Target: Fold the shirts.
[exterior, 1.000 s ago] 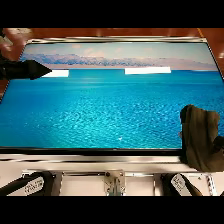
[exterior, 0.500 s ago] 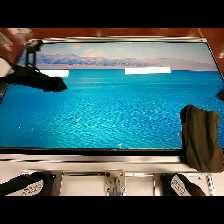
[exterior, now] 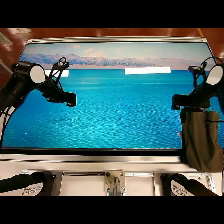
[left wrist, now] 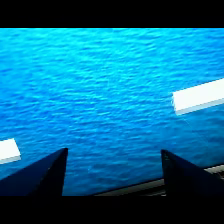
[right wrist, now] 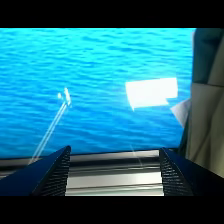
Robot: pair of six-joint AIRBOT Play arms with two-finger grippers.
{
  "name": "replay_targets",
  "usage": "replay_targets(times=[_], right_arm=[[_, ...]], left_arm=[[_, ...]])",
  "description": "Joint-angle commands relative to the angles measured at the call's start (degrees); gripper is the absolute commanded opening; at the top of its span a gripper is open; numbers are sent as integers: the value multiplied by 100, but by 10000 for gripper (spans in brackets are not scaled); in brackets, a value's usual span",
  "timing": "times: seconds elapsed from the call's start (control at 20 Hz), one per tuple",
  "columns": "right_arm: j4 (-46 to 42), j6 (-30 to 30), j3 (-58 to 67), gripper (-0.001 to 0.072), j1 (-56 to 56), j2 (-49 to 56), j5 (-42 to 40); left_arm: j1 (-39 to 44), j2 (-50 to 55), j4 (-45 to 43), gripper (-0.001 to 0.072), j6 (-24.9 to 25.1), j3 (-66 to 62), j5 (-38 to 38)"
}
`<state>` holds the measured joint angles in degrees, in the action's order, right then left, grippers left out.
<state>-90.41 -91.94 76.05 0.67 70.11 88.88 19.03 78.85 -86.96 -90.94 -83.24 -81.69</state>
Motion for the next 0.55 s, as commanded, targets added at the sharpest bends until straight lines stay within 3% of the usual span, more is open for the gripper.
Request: replay_targets(times=[0.0,0.5], right_arm=[[11,-42,-11,676,-271,79,92],[-7,-42,-11,676,-262,79,92]], left_arm=[[39,42,-94,709,-42,0,-61],[39,42,-96,709,199,0,55]])
